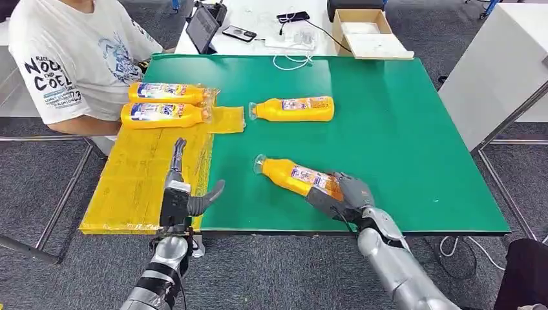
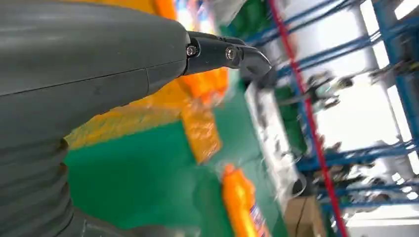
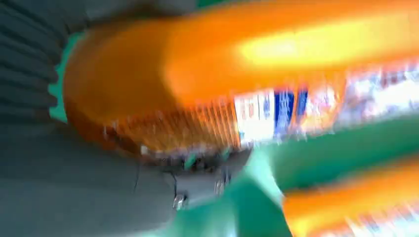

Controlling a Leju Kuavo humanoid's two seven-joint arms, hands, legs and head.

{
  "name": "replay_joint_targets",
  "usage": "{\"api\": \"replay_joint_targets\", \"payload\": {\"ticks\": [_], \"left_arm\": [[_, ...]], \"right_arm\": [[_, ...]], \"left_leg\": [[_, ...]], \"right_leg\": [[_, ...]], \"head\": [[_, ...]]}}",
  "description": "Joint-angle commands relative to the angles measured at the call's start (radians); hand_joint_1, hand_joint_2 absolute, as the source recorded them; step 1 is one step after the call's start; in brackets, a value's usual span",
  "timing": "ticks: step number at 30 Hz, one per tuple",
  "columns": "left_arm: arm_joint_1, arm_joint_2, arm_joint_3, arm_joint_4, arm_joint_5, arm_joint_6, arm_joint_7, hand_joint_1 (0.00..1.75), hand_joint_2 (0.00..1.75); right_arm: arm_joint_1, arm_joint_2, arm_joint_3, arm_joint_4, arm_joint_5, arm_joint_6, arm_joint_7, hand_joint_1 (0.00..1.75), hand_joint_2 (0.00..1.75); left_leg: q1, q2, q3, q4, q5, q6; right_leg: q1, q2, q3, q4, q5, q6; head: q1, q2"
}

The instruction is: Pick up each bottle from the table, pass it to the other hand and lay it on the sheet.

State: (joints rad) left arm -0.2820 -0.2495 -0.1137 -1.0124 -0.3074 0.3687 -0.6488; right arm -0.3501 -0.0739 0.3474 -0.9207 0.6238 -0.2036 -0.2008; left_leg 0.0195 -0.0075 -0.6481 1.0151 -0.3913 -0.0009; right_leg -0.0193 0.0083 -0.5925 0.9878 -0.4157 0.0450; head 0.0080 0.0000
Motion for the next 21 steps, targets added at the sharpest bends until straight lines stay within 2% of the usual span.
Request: {"api": "replay_joint_targets", "payload": {"ticks": [1,5,7,8,10,12,17,19,21], "left_arm": [[0.034,-0.022,0.025,-0.028,0.082,-0.127,0.092,0.00,1.75],[0.030,-0.020,0.025,-0.024,0.084,-0.128,0.095,0.00,1.75],[0.029,-0.026,0.030,-0.018,0.138,-0.179,0.132,0.00,1.75],[0.029,-0.030,0.026,-0.013,0.201,-0.239,0.162,0.00,1.75],[0.026,-0.030,0.001,-0.004,0.242,-0.278,0.178,0.00,1.75],[0.022,-0.028,-0.024,-0.004,0.273,-0.306,0.188,0.00,1.75],[0.025,-0.022,-0.035,-0.025,0.328,-0.346,0.207,0.00,1.75],[0.027,0.001,-0.062,-0.041,0.364,-0.396,0.223,0.00,1.75],[0.011,0.025,-0.076,-0.024,0.370,-0.425,0.234,0.00,1.75]], "right_arm": [[0.229,0.141,-0.152,-0.519,0.025,-0.196,-0.053,1.75,1.75],[0.221,0.139,-0.161,-0.488,0.021,-0.196,-0.062,1.75,1.75],[0.233,0.177,-0.203,-0.516,-0.032,-0.291,-0.169,1.75,1.75],[0.248,0.201,-0.226,-0.570,-0.077,-0.351,-0.213,1.75,1.75],[0.267,0.213,-0.241,-0.625,-0.083,-0.398,-0.234,1.75,1.75],[0.277,0.225,-0.259,-0.644,-0.090,-0.446,-0.267,1.75,1.75],[0.269,0.230,-0.278,-0.610,-0.121,-0.471,-0.298,1.75,1.75],[0.266,0.216,-0.263,-0.582,-0.144,-0.426,-0.337,1.75,1.75],[0.274,0.229,-0.240,-0.566,-0.135,-0.430,-0.405,1.75,1.75]], "left_leg": [[-0.001,0.001,-0.002,0.001,-0.003,0.000],[0.001,-0.002,-0.002,0.000,-0.002,0.001],[0.000,-0.003,-0.006,0.000,-0.001,0.001],[0.000,-0.002,-0.003,0.000,-0.003,0.001],[0.000,0.000,-0.002,0.001,-0.004,0.002],[-0.001,-0.004,-0.008,0.000,-0.001,0.000],[-0.001,-0.002,-0.004,0.000,-0.002,0.001],[-0.001,-0.001,-0.005,0.000,-0.002,0.000],[-0.001,-0.002,-0.004,-0.001,-0.002,0.000]], "right_leg": [[0.000,0.001,-0.003,0.003,-0.003,-0.003],[0.000,-0.003,-0.003,0.000,-0.003,-0.002],[0.000,-0.002,-0.006,0.000,-0.002,-0.001],[0.000,-0.002,-0.003,0.000,-0.003,-0.002],[0.000,-0.001,-0.002,0.001,-0.004,-0.004],[-0.002,-0.004,-0.008,0.001,-0.002,-0.002],[-0.001,-0.002,-0.005,0.000,-0.003,-0.003],[-0.001,-0.002,-0.006,0.000,-0.002,-0.003],[-0.001,-0.002,-0.005,-0.001,-0.002,-0.003]], "head": [[0.000,0.000],[0.000,0.000],[0.000,0.000],[0.000,0.000],[0.000,0.000],[0.000,0.000],[0.000,0.000],[0.000,0.000],[0.000,0.000]]}}
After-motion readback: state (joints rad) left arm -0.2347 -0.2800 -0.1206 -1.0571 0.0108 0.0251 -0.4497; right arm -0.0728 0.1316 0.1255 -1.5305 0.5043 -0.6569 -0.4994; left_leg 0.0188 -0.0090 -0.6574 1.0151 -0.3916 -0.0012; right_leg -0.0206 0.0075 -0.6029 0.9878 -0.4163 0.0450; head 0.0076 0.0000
